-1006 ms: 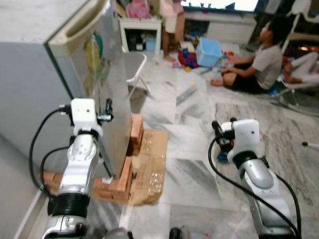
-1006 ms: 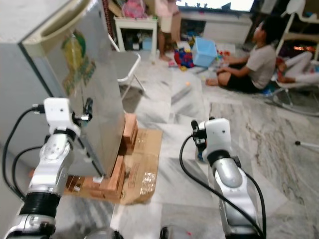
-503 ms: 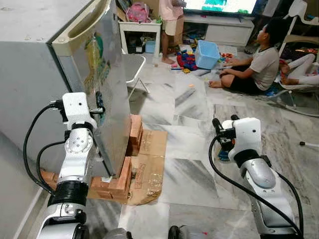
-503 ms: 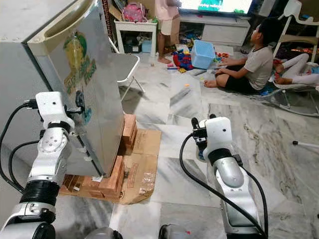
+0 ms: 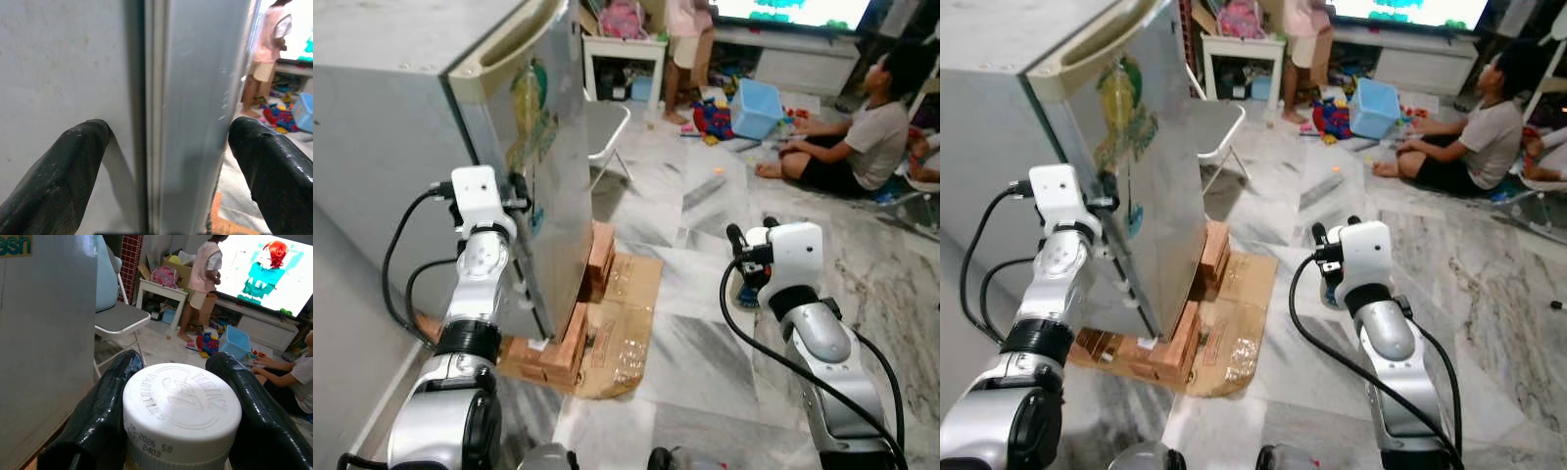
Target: Restocking fridge
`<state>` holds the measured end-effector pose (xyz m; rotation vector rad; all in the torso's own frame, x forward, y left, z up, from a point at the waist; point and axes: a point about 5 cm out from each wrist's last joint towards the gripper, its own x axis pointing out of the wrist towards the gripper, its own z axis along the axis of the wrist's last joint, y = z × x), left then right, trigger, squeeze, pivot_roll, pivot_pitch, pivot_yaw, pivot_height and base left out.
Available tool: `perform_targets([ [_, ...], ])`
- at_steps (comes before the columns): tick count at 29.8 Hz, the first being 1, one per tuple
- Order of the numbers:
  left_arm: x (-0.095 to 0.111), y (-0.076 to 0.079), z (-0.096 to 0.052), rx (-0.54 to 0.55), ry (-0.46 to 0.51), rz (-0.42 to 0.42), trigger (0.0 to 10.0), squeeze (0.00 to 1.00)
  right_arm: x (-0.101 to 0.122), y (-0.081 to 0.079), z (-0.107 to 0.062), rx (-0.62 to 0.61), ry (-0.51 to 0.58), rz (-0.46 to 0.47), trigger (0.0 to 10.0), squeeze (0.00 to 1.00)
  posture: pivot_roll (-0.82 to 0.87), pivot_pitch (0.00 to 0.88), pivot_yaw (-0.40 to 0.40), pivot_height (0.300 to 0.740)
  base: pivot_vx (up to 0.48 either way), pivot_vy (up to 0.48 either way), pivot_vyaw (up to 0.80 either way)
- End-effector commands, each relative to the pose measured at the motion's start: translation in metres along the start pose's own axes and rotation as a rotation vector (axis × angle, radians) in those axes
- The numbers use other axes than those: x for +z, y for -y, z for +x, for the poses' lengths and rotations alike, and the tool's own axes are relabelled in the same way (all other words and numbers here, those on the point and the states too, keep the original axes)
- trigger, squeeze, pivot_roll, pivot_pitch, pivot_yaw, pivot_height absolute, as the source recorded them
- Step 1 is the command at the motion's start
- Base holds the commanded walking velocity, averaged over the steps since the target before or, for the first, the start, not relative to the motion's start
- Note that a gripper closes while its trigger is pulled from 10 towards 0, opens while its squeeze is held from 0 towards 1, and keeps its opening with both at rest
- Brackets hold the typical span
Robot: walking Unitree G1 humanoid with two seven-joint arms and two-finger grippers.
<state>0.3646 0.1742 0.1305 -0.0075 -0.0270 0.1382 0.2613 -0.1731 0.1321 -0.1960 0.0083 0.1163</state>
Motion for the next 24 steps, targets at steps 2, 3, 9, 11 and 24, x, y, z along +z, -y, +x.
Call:
perform_targets([
  [2,0.023,0.03,0.004,-0.153,0.104,0.011,10.0,0.0,0.008,0.004,0.001,-0.022,0.034,-0.007,10.0,0.0,-0.06,0.0,-0.001,0.74,0.0,0.0,0.0],
  [3,0.023,0.031,0.003,-0.161,0.107,0.012,10.0,0.0,0.008,0.003,0.001,-0.022,0.034,-0.007,10.0,0.0,-0.06,0.0,-0.001,0.74,0.0,0.0,0.0],
  [9,0.015,0.046,-0.006,-0.237,0.11,-0.006,10.0,0.0,0.009,0.003,0.005,-0.025,0.038,-0.006,10.0,0.0,-0.05,0.0,-0.005,0.74,0.0,0.0,0.0],
  [11,0.015,0.048,-0.007,-0.244,0.113,-0.011,10.0,0.0,0.009,0.003,0.006,-0.025,0.04,-0.005,10.0,0.0,-0.05,0.0,-0.005,0.74,0.0,0.0,0.0],
  [24,0.028,0.154,-0.037,-0.692,0.124,-0.051,10.0,0.0,-0.013,0.003,-0.01,-0.037,-0.055,-0.069,10.0,0.0,-0.02,0.0,-0.007,0.74,0.0,0.0,0.0],
])
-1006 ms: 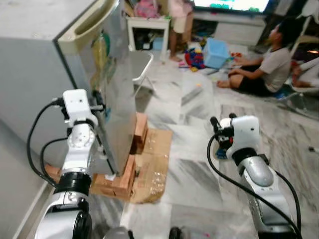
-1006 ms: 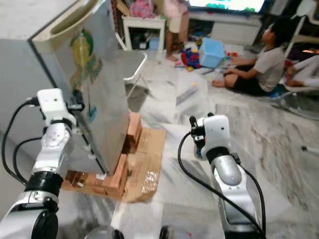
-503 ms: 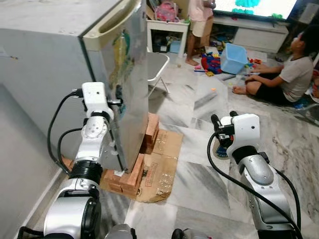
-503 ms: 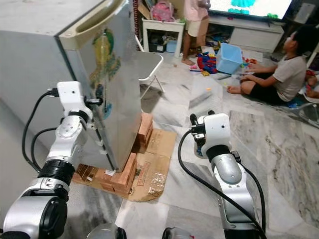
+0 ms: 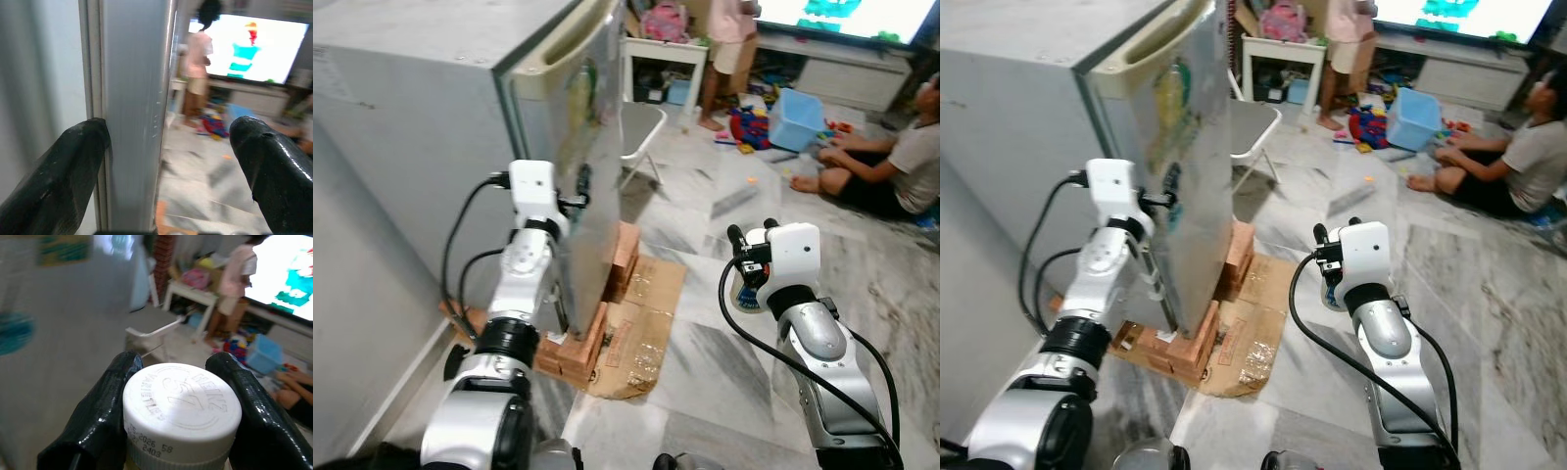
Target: Restocking fridge
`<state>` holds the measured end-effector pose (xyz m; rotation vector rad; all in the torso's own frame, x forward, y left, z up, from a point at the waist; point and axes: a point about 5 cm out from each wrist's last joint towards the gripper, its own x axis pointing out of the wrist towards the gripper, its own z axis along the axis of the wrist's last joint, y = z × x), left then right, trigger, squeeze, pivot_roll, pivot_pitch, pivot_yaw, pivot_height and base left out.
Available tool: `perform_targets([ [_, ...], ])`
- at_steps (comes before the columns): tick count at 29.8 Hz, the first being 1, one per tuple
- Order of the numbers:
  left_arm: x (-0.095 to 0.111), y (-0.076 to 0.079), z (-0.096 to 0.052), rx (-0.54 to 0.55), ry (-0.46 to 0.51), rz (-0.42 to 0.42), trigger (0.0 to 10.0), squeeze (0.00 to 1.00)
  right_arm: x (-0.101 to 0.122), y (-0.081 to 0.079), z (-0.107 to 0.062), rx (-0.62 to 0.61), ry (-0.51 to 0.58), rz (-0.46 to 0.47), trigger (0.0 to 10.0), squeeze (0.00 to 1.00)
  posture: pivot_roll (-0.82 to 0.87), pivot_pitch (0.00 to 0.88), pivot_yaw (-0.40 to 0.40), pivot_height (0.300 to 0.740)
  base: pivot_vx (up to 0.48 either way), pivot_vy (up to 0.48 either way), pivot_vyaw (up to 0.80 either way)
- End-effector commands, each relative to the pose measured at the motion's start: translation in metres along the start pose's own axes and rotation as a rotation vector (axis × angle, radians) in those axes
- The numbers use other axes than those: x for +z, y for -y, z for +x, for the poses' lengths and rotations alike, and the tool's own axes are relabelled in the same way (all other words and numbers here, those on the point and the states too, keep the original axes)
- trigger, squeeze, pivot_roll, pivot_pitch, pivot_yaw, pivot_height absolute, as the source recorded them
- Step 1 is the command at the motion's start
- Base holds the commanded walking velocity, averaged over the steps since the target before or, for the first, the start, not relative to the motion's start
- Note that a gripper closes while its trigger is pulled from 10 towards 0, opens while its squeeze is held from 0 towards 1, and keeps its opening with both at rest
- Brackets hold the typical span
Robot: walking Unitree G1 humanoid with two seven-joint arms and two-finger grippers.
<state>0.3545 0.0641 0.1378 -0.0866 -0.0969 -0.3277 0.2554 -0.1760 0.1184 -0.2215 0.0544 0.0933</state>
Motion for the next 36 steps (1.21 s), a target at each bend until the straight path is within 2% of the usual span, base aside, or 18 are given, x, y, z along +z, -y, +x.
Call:
perform_targets([
  [1,0.019,0.059,0.012,-0.276,0.046,0.036,10.0,0.0,-0.004,0.007,-0.007,-0.038,-0.033,-0.07,10.0,0.0,-0.02,0.0,-0.007,0.74,0.0,0.0,0.0],
  [3,0.025,0.097,0.009,-0.471,0.059,0.003,10.0,0.0,-0.021,0.02,-0.016,-0.126,-0.123,-0.059,10.0,0.0,-0.03,0.0,-0.004,0.74,0.0,0.0,0.0],
  [4,0.025,0.097,0.009,-0.471,0.059,0.003,10.0,0.0,-0.021,0.02,-0.016,-0.126,-0.123,-0.059,10.0,0.0,-0.03,0.0,-0.004,0.74,0.0,0.0,0.0],
  [6,0.028,0.132,0.0,-0.655,0.058,-0.009,10.0,0.0,-0.032,0.034,-0.026,-0.204,-0.197,-0.055,10.0,0.0,-0.03,0.0,0.002,0.74,0.0,0.0,0.0],
  [7,0.03,0.163,-0.017,-0.868,0.042,-0.044,10.0,0.0,-0.04,0.045,-0.035,-0.263,-0.249,-0.05,10.0,0.0,-0.05,0.0,0.012,0.74,0.0,0.0,0.0],
  [9,0.031,0.175,-0.028,-0.97,0.039,-0.068,10.0,0.0,-0.041,0.046,-0.038,-0.276,-0.255,-0.047,10.0,0.0,-0.06,0.0,0.021,0.74,0.0,0.0,0.0],
  [11,0.03,0.175,-0.033,-0.983,0.042,-0.07,10.0,0.0,-0.04,0.045,-0.038,-0.274,-0.248,-0.047,10.0,0.0,-0.06,0.0,0.025,0.74,0.0,0.0,0.0],
  [14,0.022,0.156,-0.03,-0.895,0.028,-0.053,10.0,0.0,-0.038,0.043,-0.034,-0.281,-0.238,-0.034,10.0,0.0,-0.06,0.0,0.024,0.74,0.0,0.0,0.0],
  [15,0.018,0.135,-0.027,-0.796,0.02,-0.038,10.0,0.0,-0.036,0.04,-0.029,-0.28,-0.229,-0.026,10.0,0.0,-0.05,0.0,0.023,0.74,0.0,0.0,0.0],
  [18,0.012,0.099,-0.027,-0.64,0.006,-0.002,10.0,0.0,-0.033,0.037,-0.022,-0.274,-0.219,-0.018,10.0,0.0,-0.04,0.0,0.017,0.74,0.0,0.0,0.0],
  [19,0.008,0.077,-0.028,-0.545,-0.005,0.03,10.0,0.0,-0.031,0.035,-0.019,-0.27,-0.21,-0.014,10.0,0.0,-0.03,0.0,0.014,0.74,0.0,0.0,0.0],
  [20,0.008,0.077,-0.028,-0.545,-0.005,0.03,10.0,0.0,-0.031,0.035,-0.019,-0.27,-0.21,-0.014,10.0,0.0,-0.03,0.0,0.014,0.74,0.0,0.0,0.0],
  [23,-0.004,0.007,-0.042,-0.248,-0.036,0.091,10.0,0.0,-0.027,0.032,-0.008,-0.254,-0.185,-0.004,10.0,0.0,-0.01,0.0,0.001,0.74,0.0,0.0,0.0],
  [24,-0.004,0.007,-0.042,-0.248,-0.036,0.091,10.0,0.0,-0.027,0.032,-0.008,-0.254,-0.185,-0.004,10.0,0.0,-0.01,0.0,0.001,0.74,0.0,0.0,0.0],
  [26,-0.009,-0.027,-0.06,-0.099,-0.056,0.123,10.0,0.0,-0.024,0.029,0.001,-0.241,-0.17,0.0,10.0,0.0,0.01,0.0,-0.014,0.74,0.0,0.0,0.0],
  [27,-0.009,-0.027,-0.06,-0.099,-0.056,0.123,10.0,0.0,-0.024,0.029,0.001,-0.241,-0.17,0.0,10.0,0.0,0.01,0.0,-0.014,0.74,0.0,0.0,0.0],
  [30,-0.017,-0.053,-0.082,0.06,-0.09,0.093,10.0,0.0,-0.02,0.025,0.012,-0.219,-0.152,0.01,10.0,0.0,0.02,0.0,-0.025,0.74,0.0,0.0,0.0],
  [36,-0.019,-0.055,-0.09,0.104,-0.101,0.109,10.0,0.0,-0.013,0.024,0.02,-0.21,-0.112,0.026,10.0,0.0,0.02,0.0,-0.038,0.74,0.0,-0.279,0.0],
])
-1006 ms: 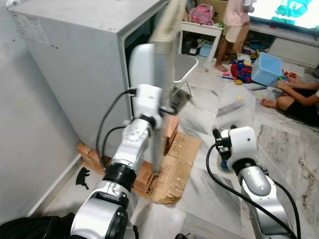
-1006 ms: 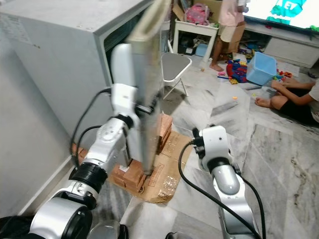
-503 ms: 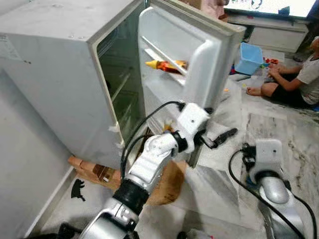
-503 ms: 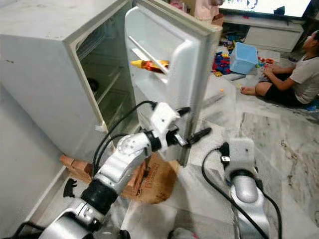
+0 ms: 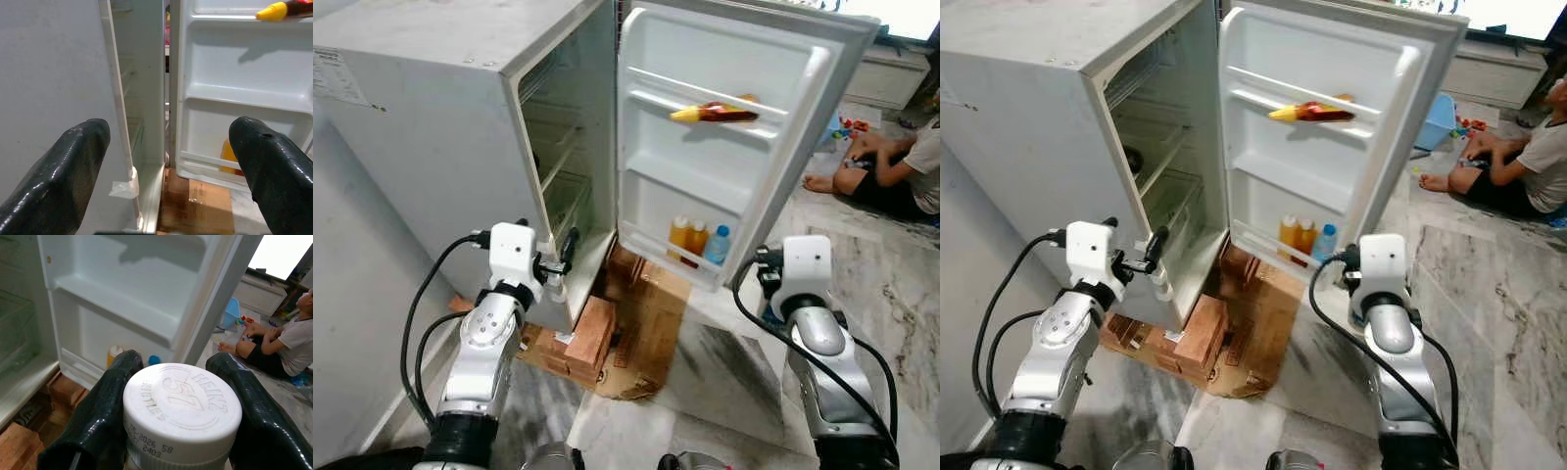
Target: Restocking fridge
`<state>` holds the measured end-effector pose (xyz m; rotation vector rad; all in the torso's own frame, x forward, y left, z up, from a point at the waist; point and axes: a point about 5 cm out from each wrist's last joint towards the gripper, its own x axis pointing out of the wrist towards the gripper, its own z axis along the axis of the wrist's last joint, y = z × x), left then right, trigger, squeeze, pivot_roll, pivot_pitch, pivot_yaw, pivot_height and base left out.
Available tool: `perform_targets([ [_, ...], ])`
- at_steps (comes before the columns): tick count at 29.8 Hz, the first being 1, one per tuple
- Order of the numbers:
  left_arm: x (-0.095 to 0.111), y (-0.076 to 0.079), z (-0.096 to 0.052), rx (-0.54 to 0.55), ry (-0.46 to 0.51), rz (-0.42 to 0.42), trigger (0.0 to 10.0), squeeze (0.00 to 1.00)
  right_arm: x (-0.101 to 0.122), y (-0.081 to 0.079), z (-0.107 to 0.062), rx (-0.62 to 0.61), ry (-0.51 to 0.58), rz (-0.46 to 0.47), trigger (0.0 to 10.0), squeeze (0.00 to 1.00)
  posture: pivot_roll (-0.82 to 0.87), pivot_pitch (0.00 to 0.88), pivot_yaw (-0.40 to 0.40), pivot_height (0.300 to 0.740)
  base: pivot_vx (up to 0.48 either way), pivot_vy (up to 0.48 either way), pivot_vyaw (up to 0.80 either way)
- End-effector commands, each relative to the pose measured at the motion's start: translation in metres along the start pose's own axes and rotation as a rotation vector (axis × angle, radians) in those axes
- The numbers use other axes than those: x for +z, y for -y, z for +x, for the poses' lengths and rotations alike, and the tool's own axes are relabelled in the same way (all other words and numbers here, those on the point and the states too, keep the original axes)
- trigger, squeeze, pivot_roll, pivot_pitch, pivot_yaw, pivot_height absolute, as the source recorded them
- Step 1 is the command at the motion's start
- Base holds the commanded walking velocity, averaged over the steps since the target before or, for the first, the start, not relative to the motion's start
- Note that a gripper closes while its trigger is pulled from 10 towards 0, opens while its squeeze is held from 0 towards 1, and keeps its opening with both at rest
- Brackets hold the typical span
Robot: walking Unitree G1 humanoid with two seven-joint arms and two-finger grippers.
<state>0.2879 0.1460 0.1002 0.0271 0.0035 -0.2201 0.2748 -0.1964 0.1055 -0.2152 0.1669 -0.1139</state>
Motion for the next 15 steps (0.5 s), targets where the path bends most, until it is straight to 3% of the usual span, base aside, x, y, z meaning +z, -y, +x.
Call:
perform_targets([
  [1,0.006,0.004,0.002,-0.002,0.013,0.007,10.0,0.0,0.005,0.005,0.002,-0.02,0.024,0.016,10.0,0.0,0.02,0.0,-0.037,0.74,0.0,-0.277,0.0],
  [15,0.009,0.02,0.011,-0.044,0.017,0.01,10.0,0.0,0.005,0.012,-0.001,-0.034,0.033,0.024,10.0,0.0,-0.01,0.0,-0.037,0.74,0.0,-0.316,0.0],
])
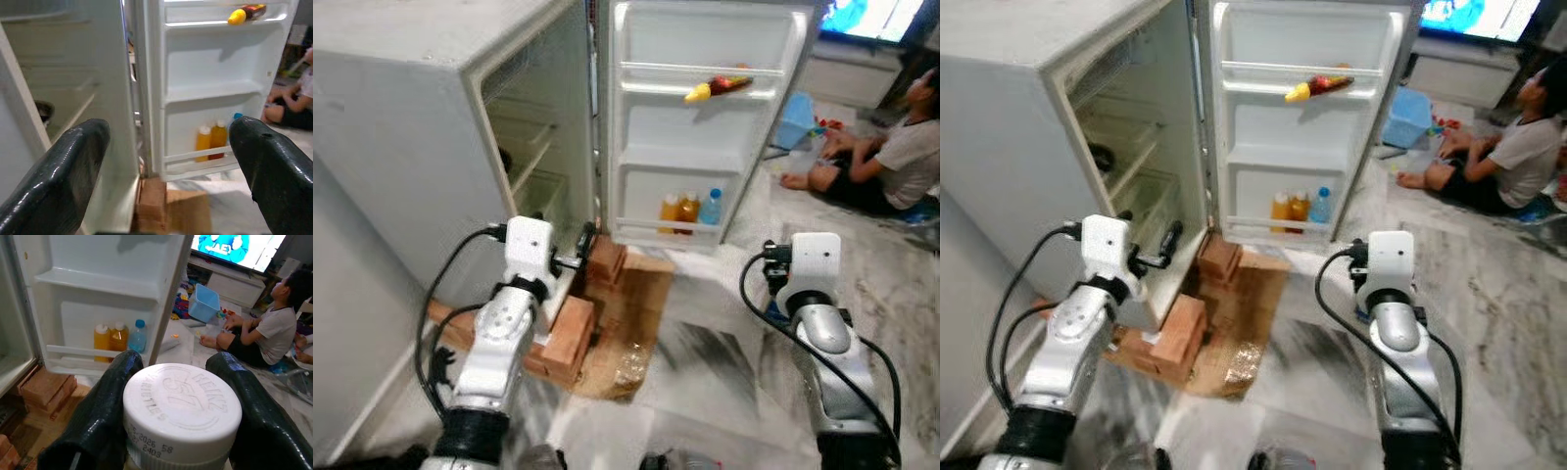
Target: Restocking fridge
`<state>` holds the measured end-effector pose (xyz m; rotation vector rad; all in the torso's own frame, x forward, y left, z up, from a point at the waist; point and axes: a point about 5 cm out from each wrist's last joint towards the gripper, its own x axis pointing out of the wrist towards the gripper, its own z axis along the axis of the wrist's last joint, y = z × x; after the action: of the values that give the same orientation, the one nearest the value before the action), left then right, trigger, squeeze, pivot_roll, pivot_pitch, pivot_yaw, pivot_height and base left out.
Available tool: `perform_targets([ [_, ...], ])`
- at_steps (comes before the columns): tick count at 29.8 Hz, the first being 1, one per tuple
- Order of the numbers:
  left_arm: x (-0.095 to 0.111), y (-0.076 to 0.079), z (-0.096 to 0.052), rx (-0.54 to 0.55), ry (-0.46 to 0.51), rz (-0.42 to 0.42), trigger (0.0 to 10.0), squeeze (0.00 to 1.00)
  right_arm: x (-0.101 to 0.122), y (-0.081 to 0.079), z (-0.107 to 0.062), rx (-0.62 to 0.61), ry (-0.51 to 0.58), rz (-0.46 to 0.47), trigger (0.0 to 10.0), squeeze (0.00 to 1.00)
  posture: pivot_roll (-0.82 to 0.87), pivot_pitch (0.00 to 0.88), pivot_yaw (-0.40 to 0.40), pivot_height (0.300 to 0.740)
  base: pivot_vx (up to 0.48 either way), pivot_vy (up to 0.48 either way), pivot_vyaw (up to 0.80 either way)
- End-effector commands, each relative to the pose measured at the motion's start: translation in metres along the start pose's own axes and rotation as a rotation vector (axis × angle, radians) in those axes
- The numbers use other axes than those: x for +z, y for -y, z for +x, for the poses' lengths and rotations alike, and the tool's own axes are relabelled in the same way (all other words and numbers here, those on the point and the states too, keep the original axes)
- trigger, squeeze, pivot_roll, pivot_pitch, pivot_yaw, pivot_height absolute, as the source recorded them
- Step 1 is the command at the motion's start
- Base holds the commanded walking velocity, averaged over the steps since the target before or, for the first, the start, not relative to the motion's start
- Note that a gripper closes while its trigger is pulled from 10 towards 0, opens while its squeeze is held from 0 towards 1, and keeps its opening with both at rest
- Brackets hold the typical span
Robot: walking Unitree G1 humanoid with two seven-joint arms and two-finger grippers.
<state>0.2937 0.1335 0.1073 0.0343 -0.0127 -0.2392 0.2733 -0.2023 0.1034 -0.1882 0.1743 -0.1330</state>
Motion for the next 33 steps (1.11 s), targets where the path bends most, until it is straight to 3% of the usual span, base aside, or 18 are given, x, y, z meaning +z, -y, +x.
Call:
perform_targets([
  [1,0.002,0.009,0.003,-0.025,0.003,0.0,10.0,0.0,0.009,0.006,0.0,-0.014,0.047,-0.004,10.0,0.0,-0.01,0.0,-0.038,0.74,0.0,-0.322,0.0],
  [15,-0.002,0.003,0.0,0.014,-0.016,0.025,10.0,0.0,0.015,-0.001,0.004,0.017,0.063,0.003,10.0,0.0,0.0,0.0,-0.041,0.74,0.0,-0.417,0.0],
  [26,-0.002,-0.001,0.001,0.036,-0.018,0.033,10.0,0.0,0.014,-0.007,0.002,0.06,0.056,0.03,10.0,0.0,0.0,0.0,-0.037,0.74,0.0,0.0,0.0],
  [33,-0.002,-0.002,0.001,0.052,-0.014,0.032,10.0,0.0,0.016,-0.007,0.003,0.062,0.061,0.027,10.0,0.0,0.0,0.0,-0.038,0.74,0.0,-0.4,0.0],
])
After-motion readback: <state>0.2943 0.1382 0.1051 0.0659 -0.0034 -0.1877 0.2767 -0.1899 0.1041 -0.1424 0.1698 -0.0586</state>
